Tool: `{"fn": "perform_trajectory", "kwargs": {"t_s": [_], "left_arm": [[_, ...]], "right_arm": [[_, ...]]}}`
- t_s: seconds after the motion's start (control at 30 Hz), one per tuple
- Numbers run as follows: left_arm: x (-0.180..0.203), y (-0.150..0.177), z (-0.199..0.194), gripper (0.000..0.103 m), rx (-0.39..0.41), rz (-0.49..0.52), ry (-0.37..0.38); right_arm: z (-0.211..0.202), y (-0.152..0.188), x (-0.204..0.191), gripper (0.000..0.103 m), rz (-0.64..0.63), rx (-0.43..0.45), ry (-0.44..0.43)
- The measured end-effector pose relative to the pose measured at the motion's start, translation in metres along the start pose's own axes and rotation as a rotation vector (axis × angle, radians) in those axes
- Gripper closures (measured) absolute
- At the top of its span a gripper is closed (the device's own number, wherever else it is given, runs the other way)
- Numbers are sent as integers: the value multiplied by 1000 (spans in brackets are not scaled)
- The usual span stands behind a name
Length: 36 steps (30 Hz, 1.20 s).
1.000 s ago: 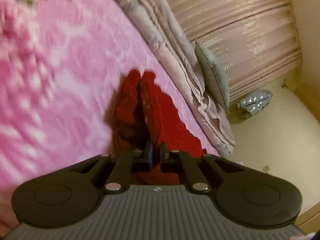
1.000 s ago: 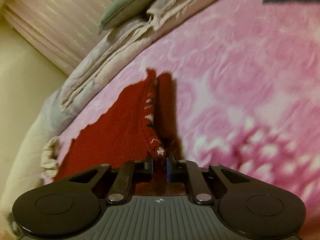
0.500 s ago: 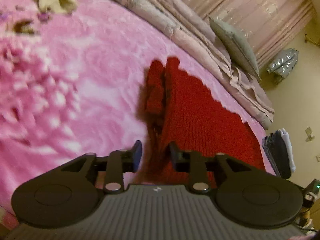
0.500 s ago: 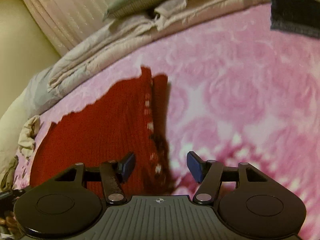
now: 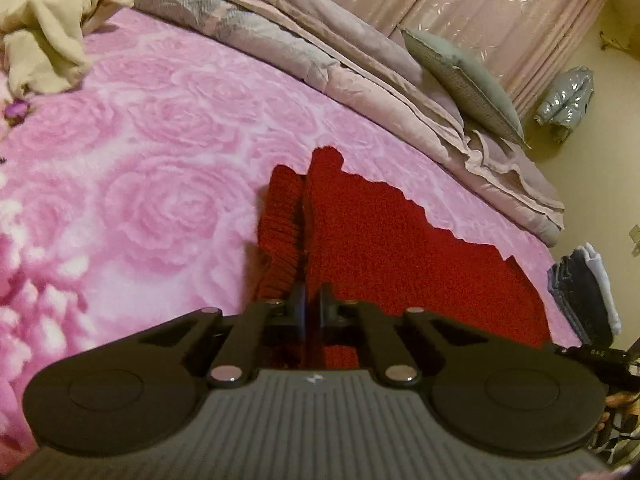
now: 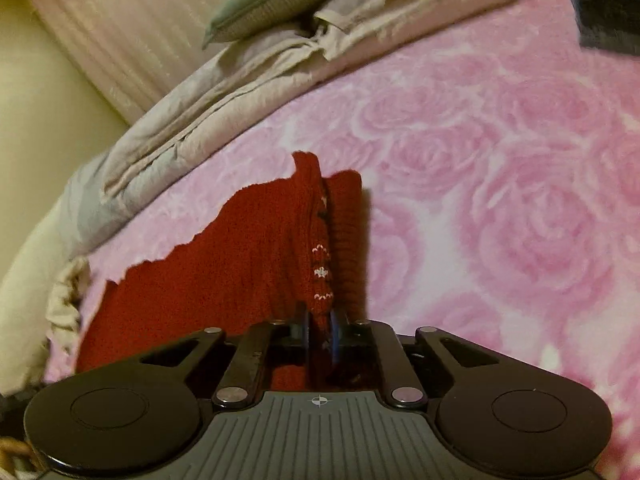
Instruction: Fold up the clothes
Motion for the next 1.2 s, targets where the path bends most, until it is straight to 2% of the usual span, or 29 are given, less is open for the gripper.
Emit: {"fn": "perform_trajectory", "kwargs": {"t_s": [0.07,0.2,0.27,0.33,0.37,0.47,0.57,0.63,0.67,0.73,0.87,0.97,1.13,1.2], "left_arm": [[-8,3,-1,99,1,-15,-10],[-10,8,4,96,-14,0,-30],[-4,1,-2,92,-5,25,-38],[0,-9,-14,90,32,20,-48],[3,-15,-20,90,59,13,-47],[13,-24,-30,90,114,-11,-7],[21,-12,-9,90,41,45,-26],[26,-3,6,90,-14,86,-43],[23,3,13,93,-29,81,-64],[20,6,12,96,-7,54,-88],[30,2,-17,94,38,56,-127],[36,11,-44,91,48,41,-175],[39,55,-85,87,29,-99,-169],[39,74,-96,82,12,-144,-149]], "right_arm": [[-2,-1,3,96,-27,17,28],[3,1,7,95,-31,-15,30],[-1,-2,3,90,-39,-16,34],[-12,-7,-2,46,-57,31,69],[-18,-10,-6,42,-73,63,81],[-25,-11,-16,42,-109,100,68],[-11,-4,-16,42,-96,53,62],[5,2,-6,42,-63,1,112],[11,5,1,42,-41,-17,140],[8,6,8,42,7,-12,123],[-27,6,3,42,-14,27,103],[-57,22,-2,42,-22,32,84],[-93,67,5,42,52,-9,86],[-102,83,10,42,92,-36,72]]}}
Point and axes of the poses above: each gripper's, at about its wrist camera, not at the fingertips, and z roughly the way its jaws point, x to its right, y to its underside, the point moved 7 cm from there along z, roughly the way its jaws point, and after that the axes turned 8 degrees about z, right-handed, at the moved point
